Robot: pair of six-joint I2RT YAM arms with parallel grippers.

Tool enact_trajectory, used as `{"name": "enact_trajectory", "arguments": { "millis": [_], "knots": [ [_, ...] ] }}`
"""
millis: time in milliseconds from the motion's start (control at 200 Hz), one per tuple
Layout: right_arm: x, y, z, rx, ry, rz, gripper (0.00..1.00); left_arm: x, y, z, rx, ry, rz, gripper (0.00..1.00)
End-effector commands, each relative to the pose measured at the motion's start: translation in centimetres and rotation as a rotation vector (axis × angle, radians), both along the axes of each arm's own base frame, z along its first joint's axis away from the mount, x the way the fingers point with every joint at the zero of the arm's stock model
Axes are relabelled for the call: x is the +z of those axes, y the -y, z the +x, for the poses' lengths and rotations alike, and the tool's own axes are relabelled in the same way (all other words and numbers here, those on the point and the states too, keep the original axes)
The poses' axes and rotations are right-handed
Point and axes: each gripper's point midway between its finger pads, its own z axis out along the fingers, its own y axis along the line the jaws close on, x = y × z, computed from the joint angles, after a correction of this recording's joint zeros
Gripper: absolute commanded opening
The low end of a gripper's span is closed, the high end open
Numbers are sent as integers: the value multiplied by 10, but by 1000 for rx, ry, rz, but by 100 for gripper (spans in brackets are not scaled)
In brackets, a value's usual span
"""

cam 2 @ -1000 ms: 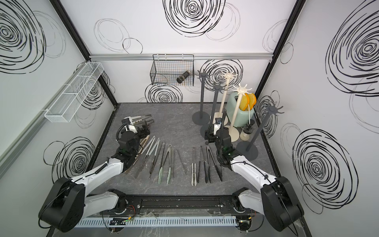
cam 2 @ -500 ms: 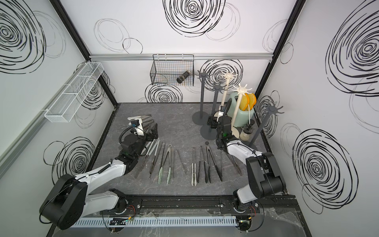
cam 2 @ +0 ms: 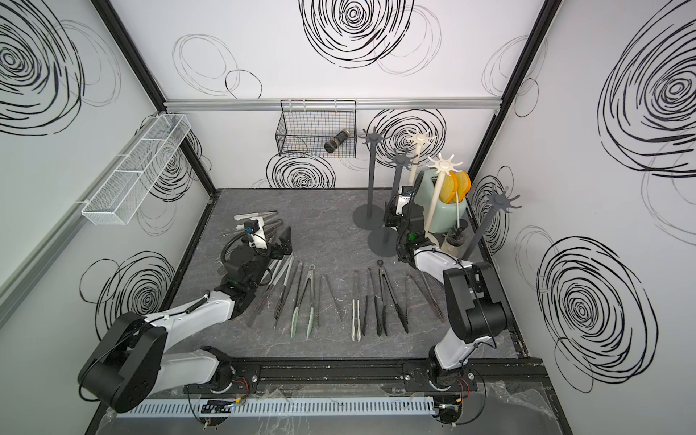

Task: Hang food tongs on kitchen utensil racks
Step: Pick up the rack from the center of the board.

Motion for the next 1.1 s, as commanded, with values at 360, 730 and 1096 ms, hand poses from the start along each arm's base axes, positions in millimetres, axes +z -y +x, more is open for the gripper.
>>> {"name": "enact_trajectory", "arguments": {
  "millis": [360, 730, 1096],
  "knots": [
    [28, -17, -12, 110, 49, -25, 0, 22, 9, -3, -23, 53, -11, 95],
    [97, -78, -46, 330, 283, -104, 0, 39, -9, -11, 82, 22, -72, 92],
    [146, -186, -45, 541, 451, -102, 0, 5, -22, -40, 132, -117, -181, 91]
  ]
}}
